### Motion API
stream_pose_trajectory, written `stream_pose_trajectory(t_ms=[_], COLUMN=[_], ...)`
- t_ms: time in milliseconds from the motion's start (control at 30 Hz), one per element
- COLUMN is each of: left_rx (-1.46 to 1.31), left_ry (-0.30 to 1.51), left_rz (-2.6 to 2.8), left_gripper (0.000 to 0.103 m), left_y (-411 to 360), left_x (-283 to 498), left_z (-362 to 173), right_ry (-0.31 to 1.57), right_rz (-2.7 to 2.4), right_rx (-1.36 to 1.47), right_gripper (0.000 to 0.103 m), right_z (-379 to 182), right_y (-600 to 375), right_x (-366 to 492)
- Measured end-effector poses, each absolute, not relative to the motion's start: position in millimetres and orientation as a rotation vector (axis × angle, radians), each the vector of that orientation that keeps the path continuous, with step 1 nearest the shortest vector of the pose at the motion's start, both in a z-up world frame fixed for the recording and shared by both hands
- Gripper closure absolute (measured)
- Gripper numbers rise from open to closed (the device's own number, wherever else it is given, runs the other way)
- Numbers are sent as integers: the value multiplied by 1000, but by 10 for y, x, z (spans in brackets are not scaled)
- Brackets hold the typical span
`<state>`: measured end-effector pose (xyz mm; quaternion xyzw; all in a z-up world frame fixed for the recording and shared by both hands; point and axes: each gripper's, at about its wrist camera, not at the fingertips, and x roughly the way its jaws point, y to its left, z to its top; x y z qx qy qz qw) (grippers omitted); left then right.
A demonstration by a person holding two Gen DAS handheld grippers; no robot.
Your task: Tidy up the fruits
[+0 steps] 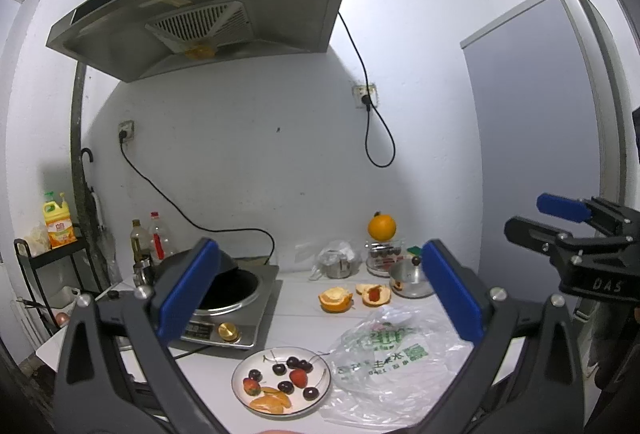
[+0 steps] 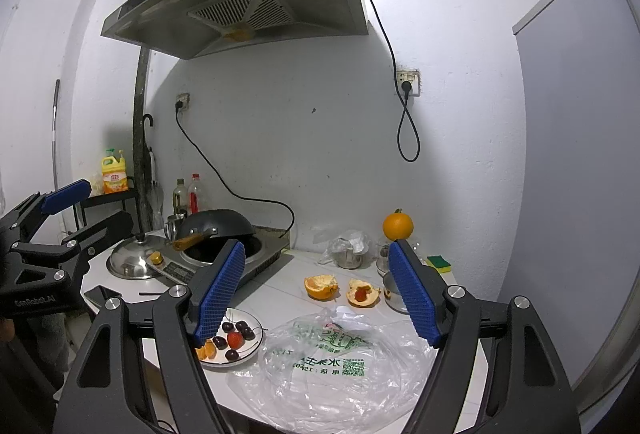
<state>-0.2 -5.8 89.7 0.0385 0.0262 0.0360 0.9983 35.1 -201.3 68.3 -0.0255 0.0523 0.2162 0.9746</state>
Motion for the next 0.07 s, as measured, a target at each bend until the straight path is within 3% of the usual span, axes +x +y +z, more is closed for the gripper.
stream_pose_trajectory(t_ms=[67], left_rx=[70], left_ry=[49], left_rz=[61], left_gripper=[1], left_y=[-60], left_x=[5], left_z=[888], right_ry=[108], right_rz=[436], right_rx=[-51], right_gripper=[26], right_z=[679], right_y=[-2011], right_x=[354])
